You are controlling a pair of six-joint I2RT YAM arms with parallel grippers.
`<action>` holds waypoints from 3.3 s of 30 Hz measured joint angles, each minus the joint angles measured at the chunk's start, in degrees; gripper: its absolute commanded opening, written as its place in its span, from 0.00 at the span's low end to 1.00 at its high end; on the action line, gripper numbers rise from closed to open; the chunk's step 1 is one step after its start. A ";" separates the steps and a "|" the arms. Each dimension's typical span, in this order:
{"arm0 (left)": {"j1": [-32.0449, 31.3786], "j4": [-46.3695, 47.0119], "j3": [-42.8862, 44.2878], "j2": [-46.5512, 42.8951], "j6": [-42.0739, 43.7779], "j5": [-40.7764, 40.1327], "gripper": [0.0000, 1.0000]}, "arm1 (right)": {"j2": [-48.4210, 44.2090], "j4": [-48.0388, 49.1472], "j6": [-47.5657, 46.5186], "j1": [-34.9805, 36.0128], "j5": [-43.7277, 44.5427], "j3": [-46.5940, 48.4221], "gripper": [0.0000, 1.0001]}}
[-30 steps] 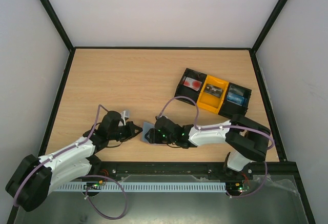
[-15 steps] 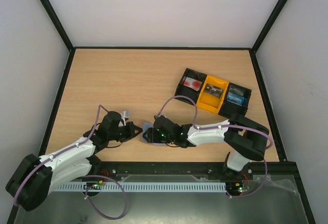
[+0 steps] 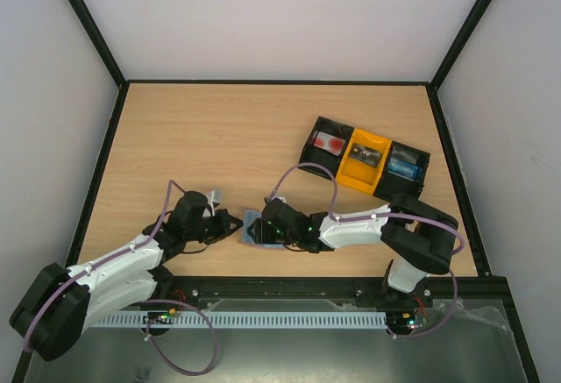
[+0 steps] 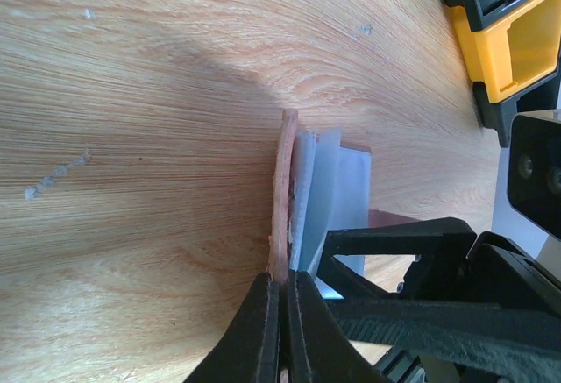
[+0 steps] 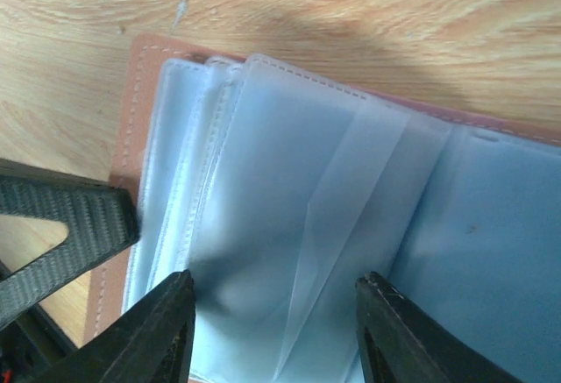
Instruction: Take the credit cards out of the card holder
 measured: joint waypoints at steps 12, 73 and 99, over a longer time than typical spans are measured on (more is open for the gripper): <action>-0.07 -0.02 -0.02 0.00 0.00 0.04 0.03 | -0.74 -4.48 -1.14 0.00 5.38 -0.09 0.40; -0.33 0.79 -0.02 0.07 -0.42 0.66 0.03 | -1.20 -2.78 -0.68 0.44 2.67 0.35 0.54; -0.35 0.85 -0.02 0.13 -0.46 0.70 0.03 | -8.50 -16.57 -2.01 0.61 14.49 -0.15 0.48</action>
